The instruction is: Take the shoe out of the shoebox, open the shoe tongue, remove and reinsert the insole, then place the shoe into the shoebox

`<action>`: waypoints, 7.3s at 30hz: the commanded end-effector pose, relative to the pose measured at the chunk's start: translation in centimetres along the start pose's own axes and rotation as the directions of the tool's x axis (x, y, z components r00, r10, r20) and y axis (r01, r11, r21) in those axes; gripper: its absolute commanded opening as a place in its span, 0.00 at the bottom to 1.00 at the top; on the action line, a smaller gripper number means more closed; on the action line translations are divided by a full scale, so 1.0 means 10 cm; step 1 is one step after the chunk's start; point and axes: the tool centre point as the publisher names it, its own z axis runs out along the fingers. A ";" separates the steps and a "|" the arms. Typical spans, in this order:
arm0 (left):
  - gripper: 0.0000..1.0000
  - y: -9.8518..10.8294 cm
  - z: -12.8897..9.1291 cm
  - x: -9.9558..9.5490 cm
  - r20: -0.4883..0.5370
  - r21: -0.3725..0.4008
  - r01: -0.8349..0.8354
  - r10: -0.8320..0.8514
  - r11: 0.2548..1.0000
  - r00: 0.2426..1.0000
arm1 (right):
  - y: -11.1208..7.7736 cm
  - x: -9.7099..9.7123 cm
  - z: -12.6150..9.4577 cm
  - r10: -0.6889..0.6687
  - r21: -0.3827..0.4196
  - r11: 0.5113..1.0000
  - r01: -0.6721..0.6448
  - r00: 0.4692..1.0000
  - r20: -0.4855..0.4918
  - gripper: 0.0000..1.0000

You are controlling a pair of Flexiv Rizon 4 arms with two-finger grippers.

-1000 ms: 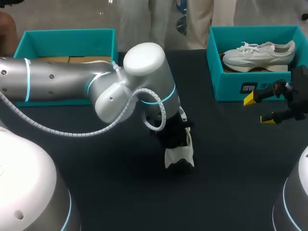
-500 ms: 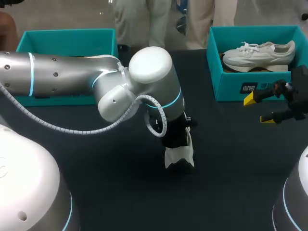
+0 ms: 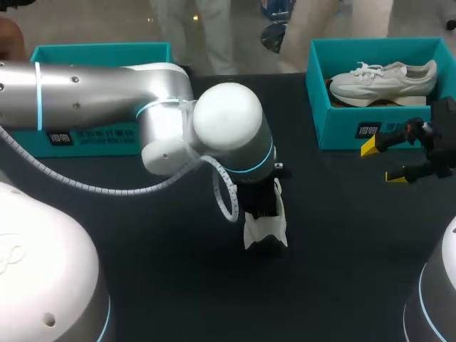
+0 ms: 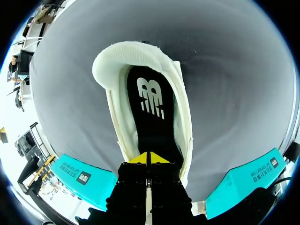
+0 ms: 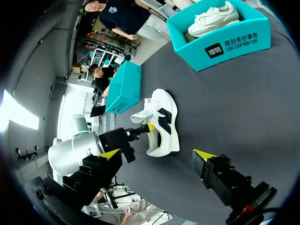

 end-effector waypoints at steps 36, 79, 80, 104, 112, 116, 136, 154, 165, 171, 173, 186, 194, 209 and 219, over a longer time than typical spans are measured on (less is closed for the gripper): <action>1.00 0.15 -0.09 0.11 -0.067 -0.049 0.075 -0.078 0.996 0.995 | 0.00 0.00 0.01 0.002 -0.001 1.000 -0.002 1.000 0.004 1.00; 0.00 0.59 -0.52 0.11 -0.063 0.076 0.082 -0.078 0.994 0.995 | 0.00 0.00 0.01 0.002 -0.001 1.000 -0.002 1.000 0.004 1.00; 0.00 0.55 -0.50 0.12 -0.058 0.125 0.089 -0.082 0.988 0.995 | 0.00 0.00 0.01 0.002 -0.001 1.000 -0.002 1.000 0.004 1.00; 0.00 0.08 -0.23 0.14 -0.116 0.457 0.142 -0.100 0.878 0.988 | 0.00 0.00 0.01 0.002 -0.001 1.000 -0.002 1.000 0.004 1.00; 0.00 0.29 -0.37 0.15 -0.118 0.451 0.185 -0.147 0.873 0.982 | 0.00 0.00 0.01 0.002 -0.001 1.000 -0.002 1.000 0.004 1.00; 0.00 0.25 -0.28 0.12 -0.115 0.464 0.190 -0.154 0.865 0.981 | 0.00 0.00 0.01 0.002 -0.001 1.000 -0.002 1.000 0.004 1.00; 0.00 0.12 -0.44 0.18 -0.177 0.413 0.340 -0.292 0.845 0.940 | 0.00 0.00 0.01 0.002 -0.001 1.000 -0.002 1.000 0.004 1.00; 0.00 0.15 -0.48 0.18 -0.186 0.372 0.381 -0.334 0.847 0.924 | 0.00 0.00 0.01 0.002 -0.001 1.000 -0.002 1.000 0.004 1.00; 0.00 0.15 -0.48 0.18 -0.186 0.372 0.381 -0.334 0.847 0.924 | 0.00 0.00 0.01 0.002 -0.001 1.000 -0.002 1.000 0.004 1.00; 0.00 -0.12 -0.56 0.43 -0.430 0.163 0.716 -0.604 0.678 0.671 | 0.00 0.00 0.01 0.002 -0.001 1.000 -0.002 1.000 0.004 1.00; 0.00 -0.23 -0.61 0.52 -0.482 0.106 0.820 -0.692 0.563 0.537 | 0.00 0.00 0.01 0.002 -0.001 1.000 -0.002 1.000 0.004 1.00; 0.00 -0.23 -0.61 0.52 -0.482 0.106 0.820 -0.692 0.563 0.537 | 0.00 0.00 0.01 0.002 -0.001 1.000 -0.002 1.000 0.004 1.00; 0.00 -0.34 -0.63 0.43 -0.354 0.004 0.933 -0.872 0.359 0.337 | 0.00 0.00 0.01 0.002 -0.001 1.000 -0.002 1.000 0.004 1.00; 0.47 -0.57 -0.67 0.40 -0.352 -0.131 0.986 -0.935 0.099 0.048 | 0.00 0.00 0.01 0.002 -0.001 1.000 -0.002 1.000 0.004 1.00; 1.00 -0.67 -0.76 0.26 -0.403 -0.123 0.986 -0.914 0.115 0.056 | 0.00 0.00 0.01 0.002 -0.001 1.000 -0.002 1.000 0.004 1.00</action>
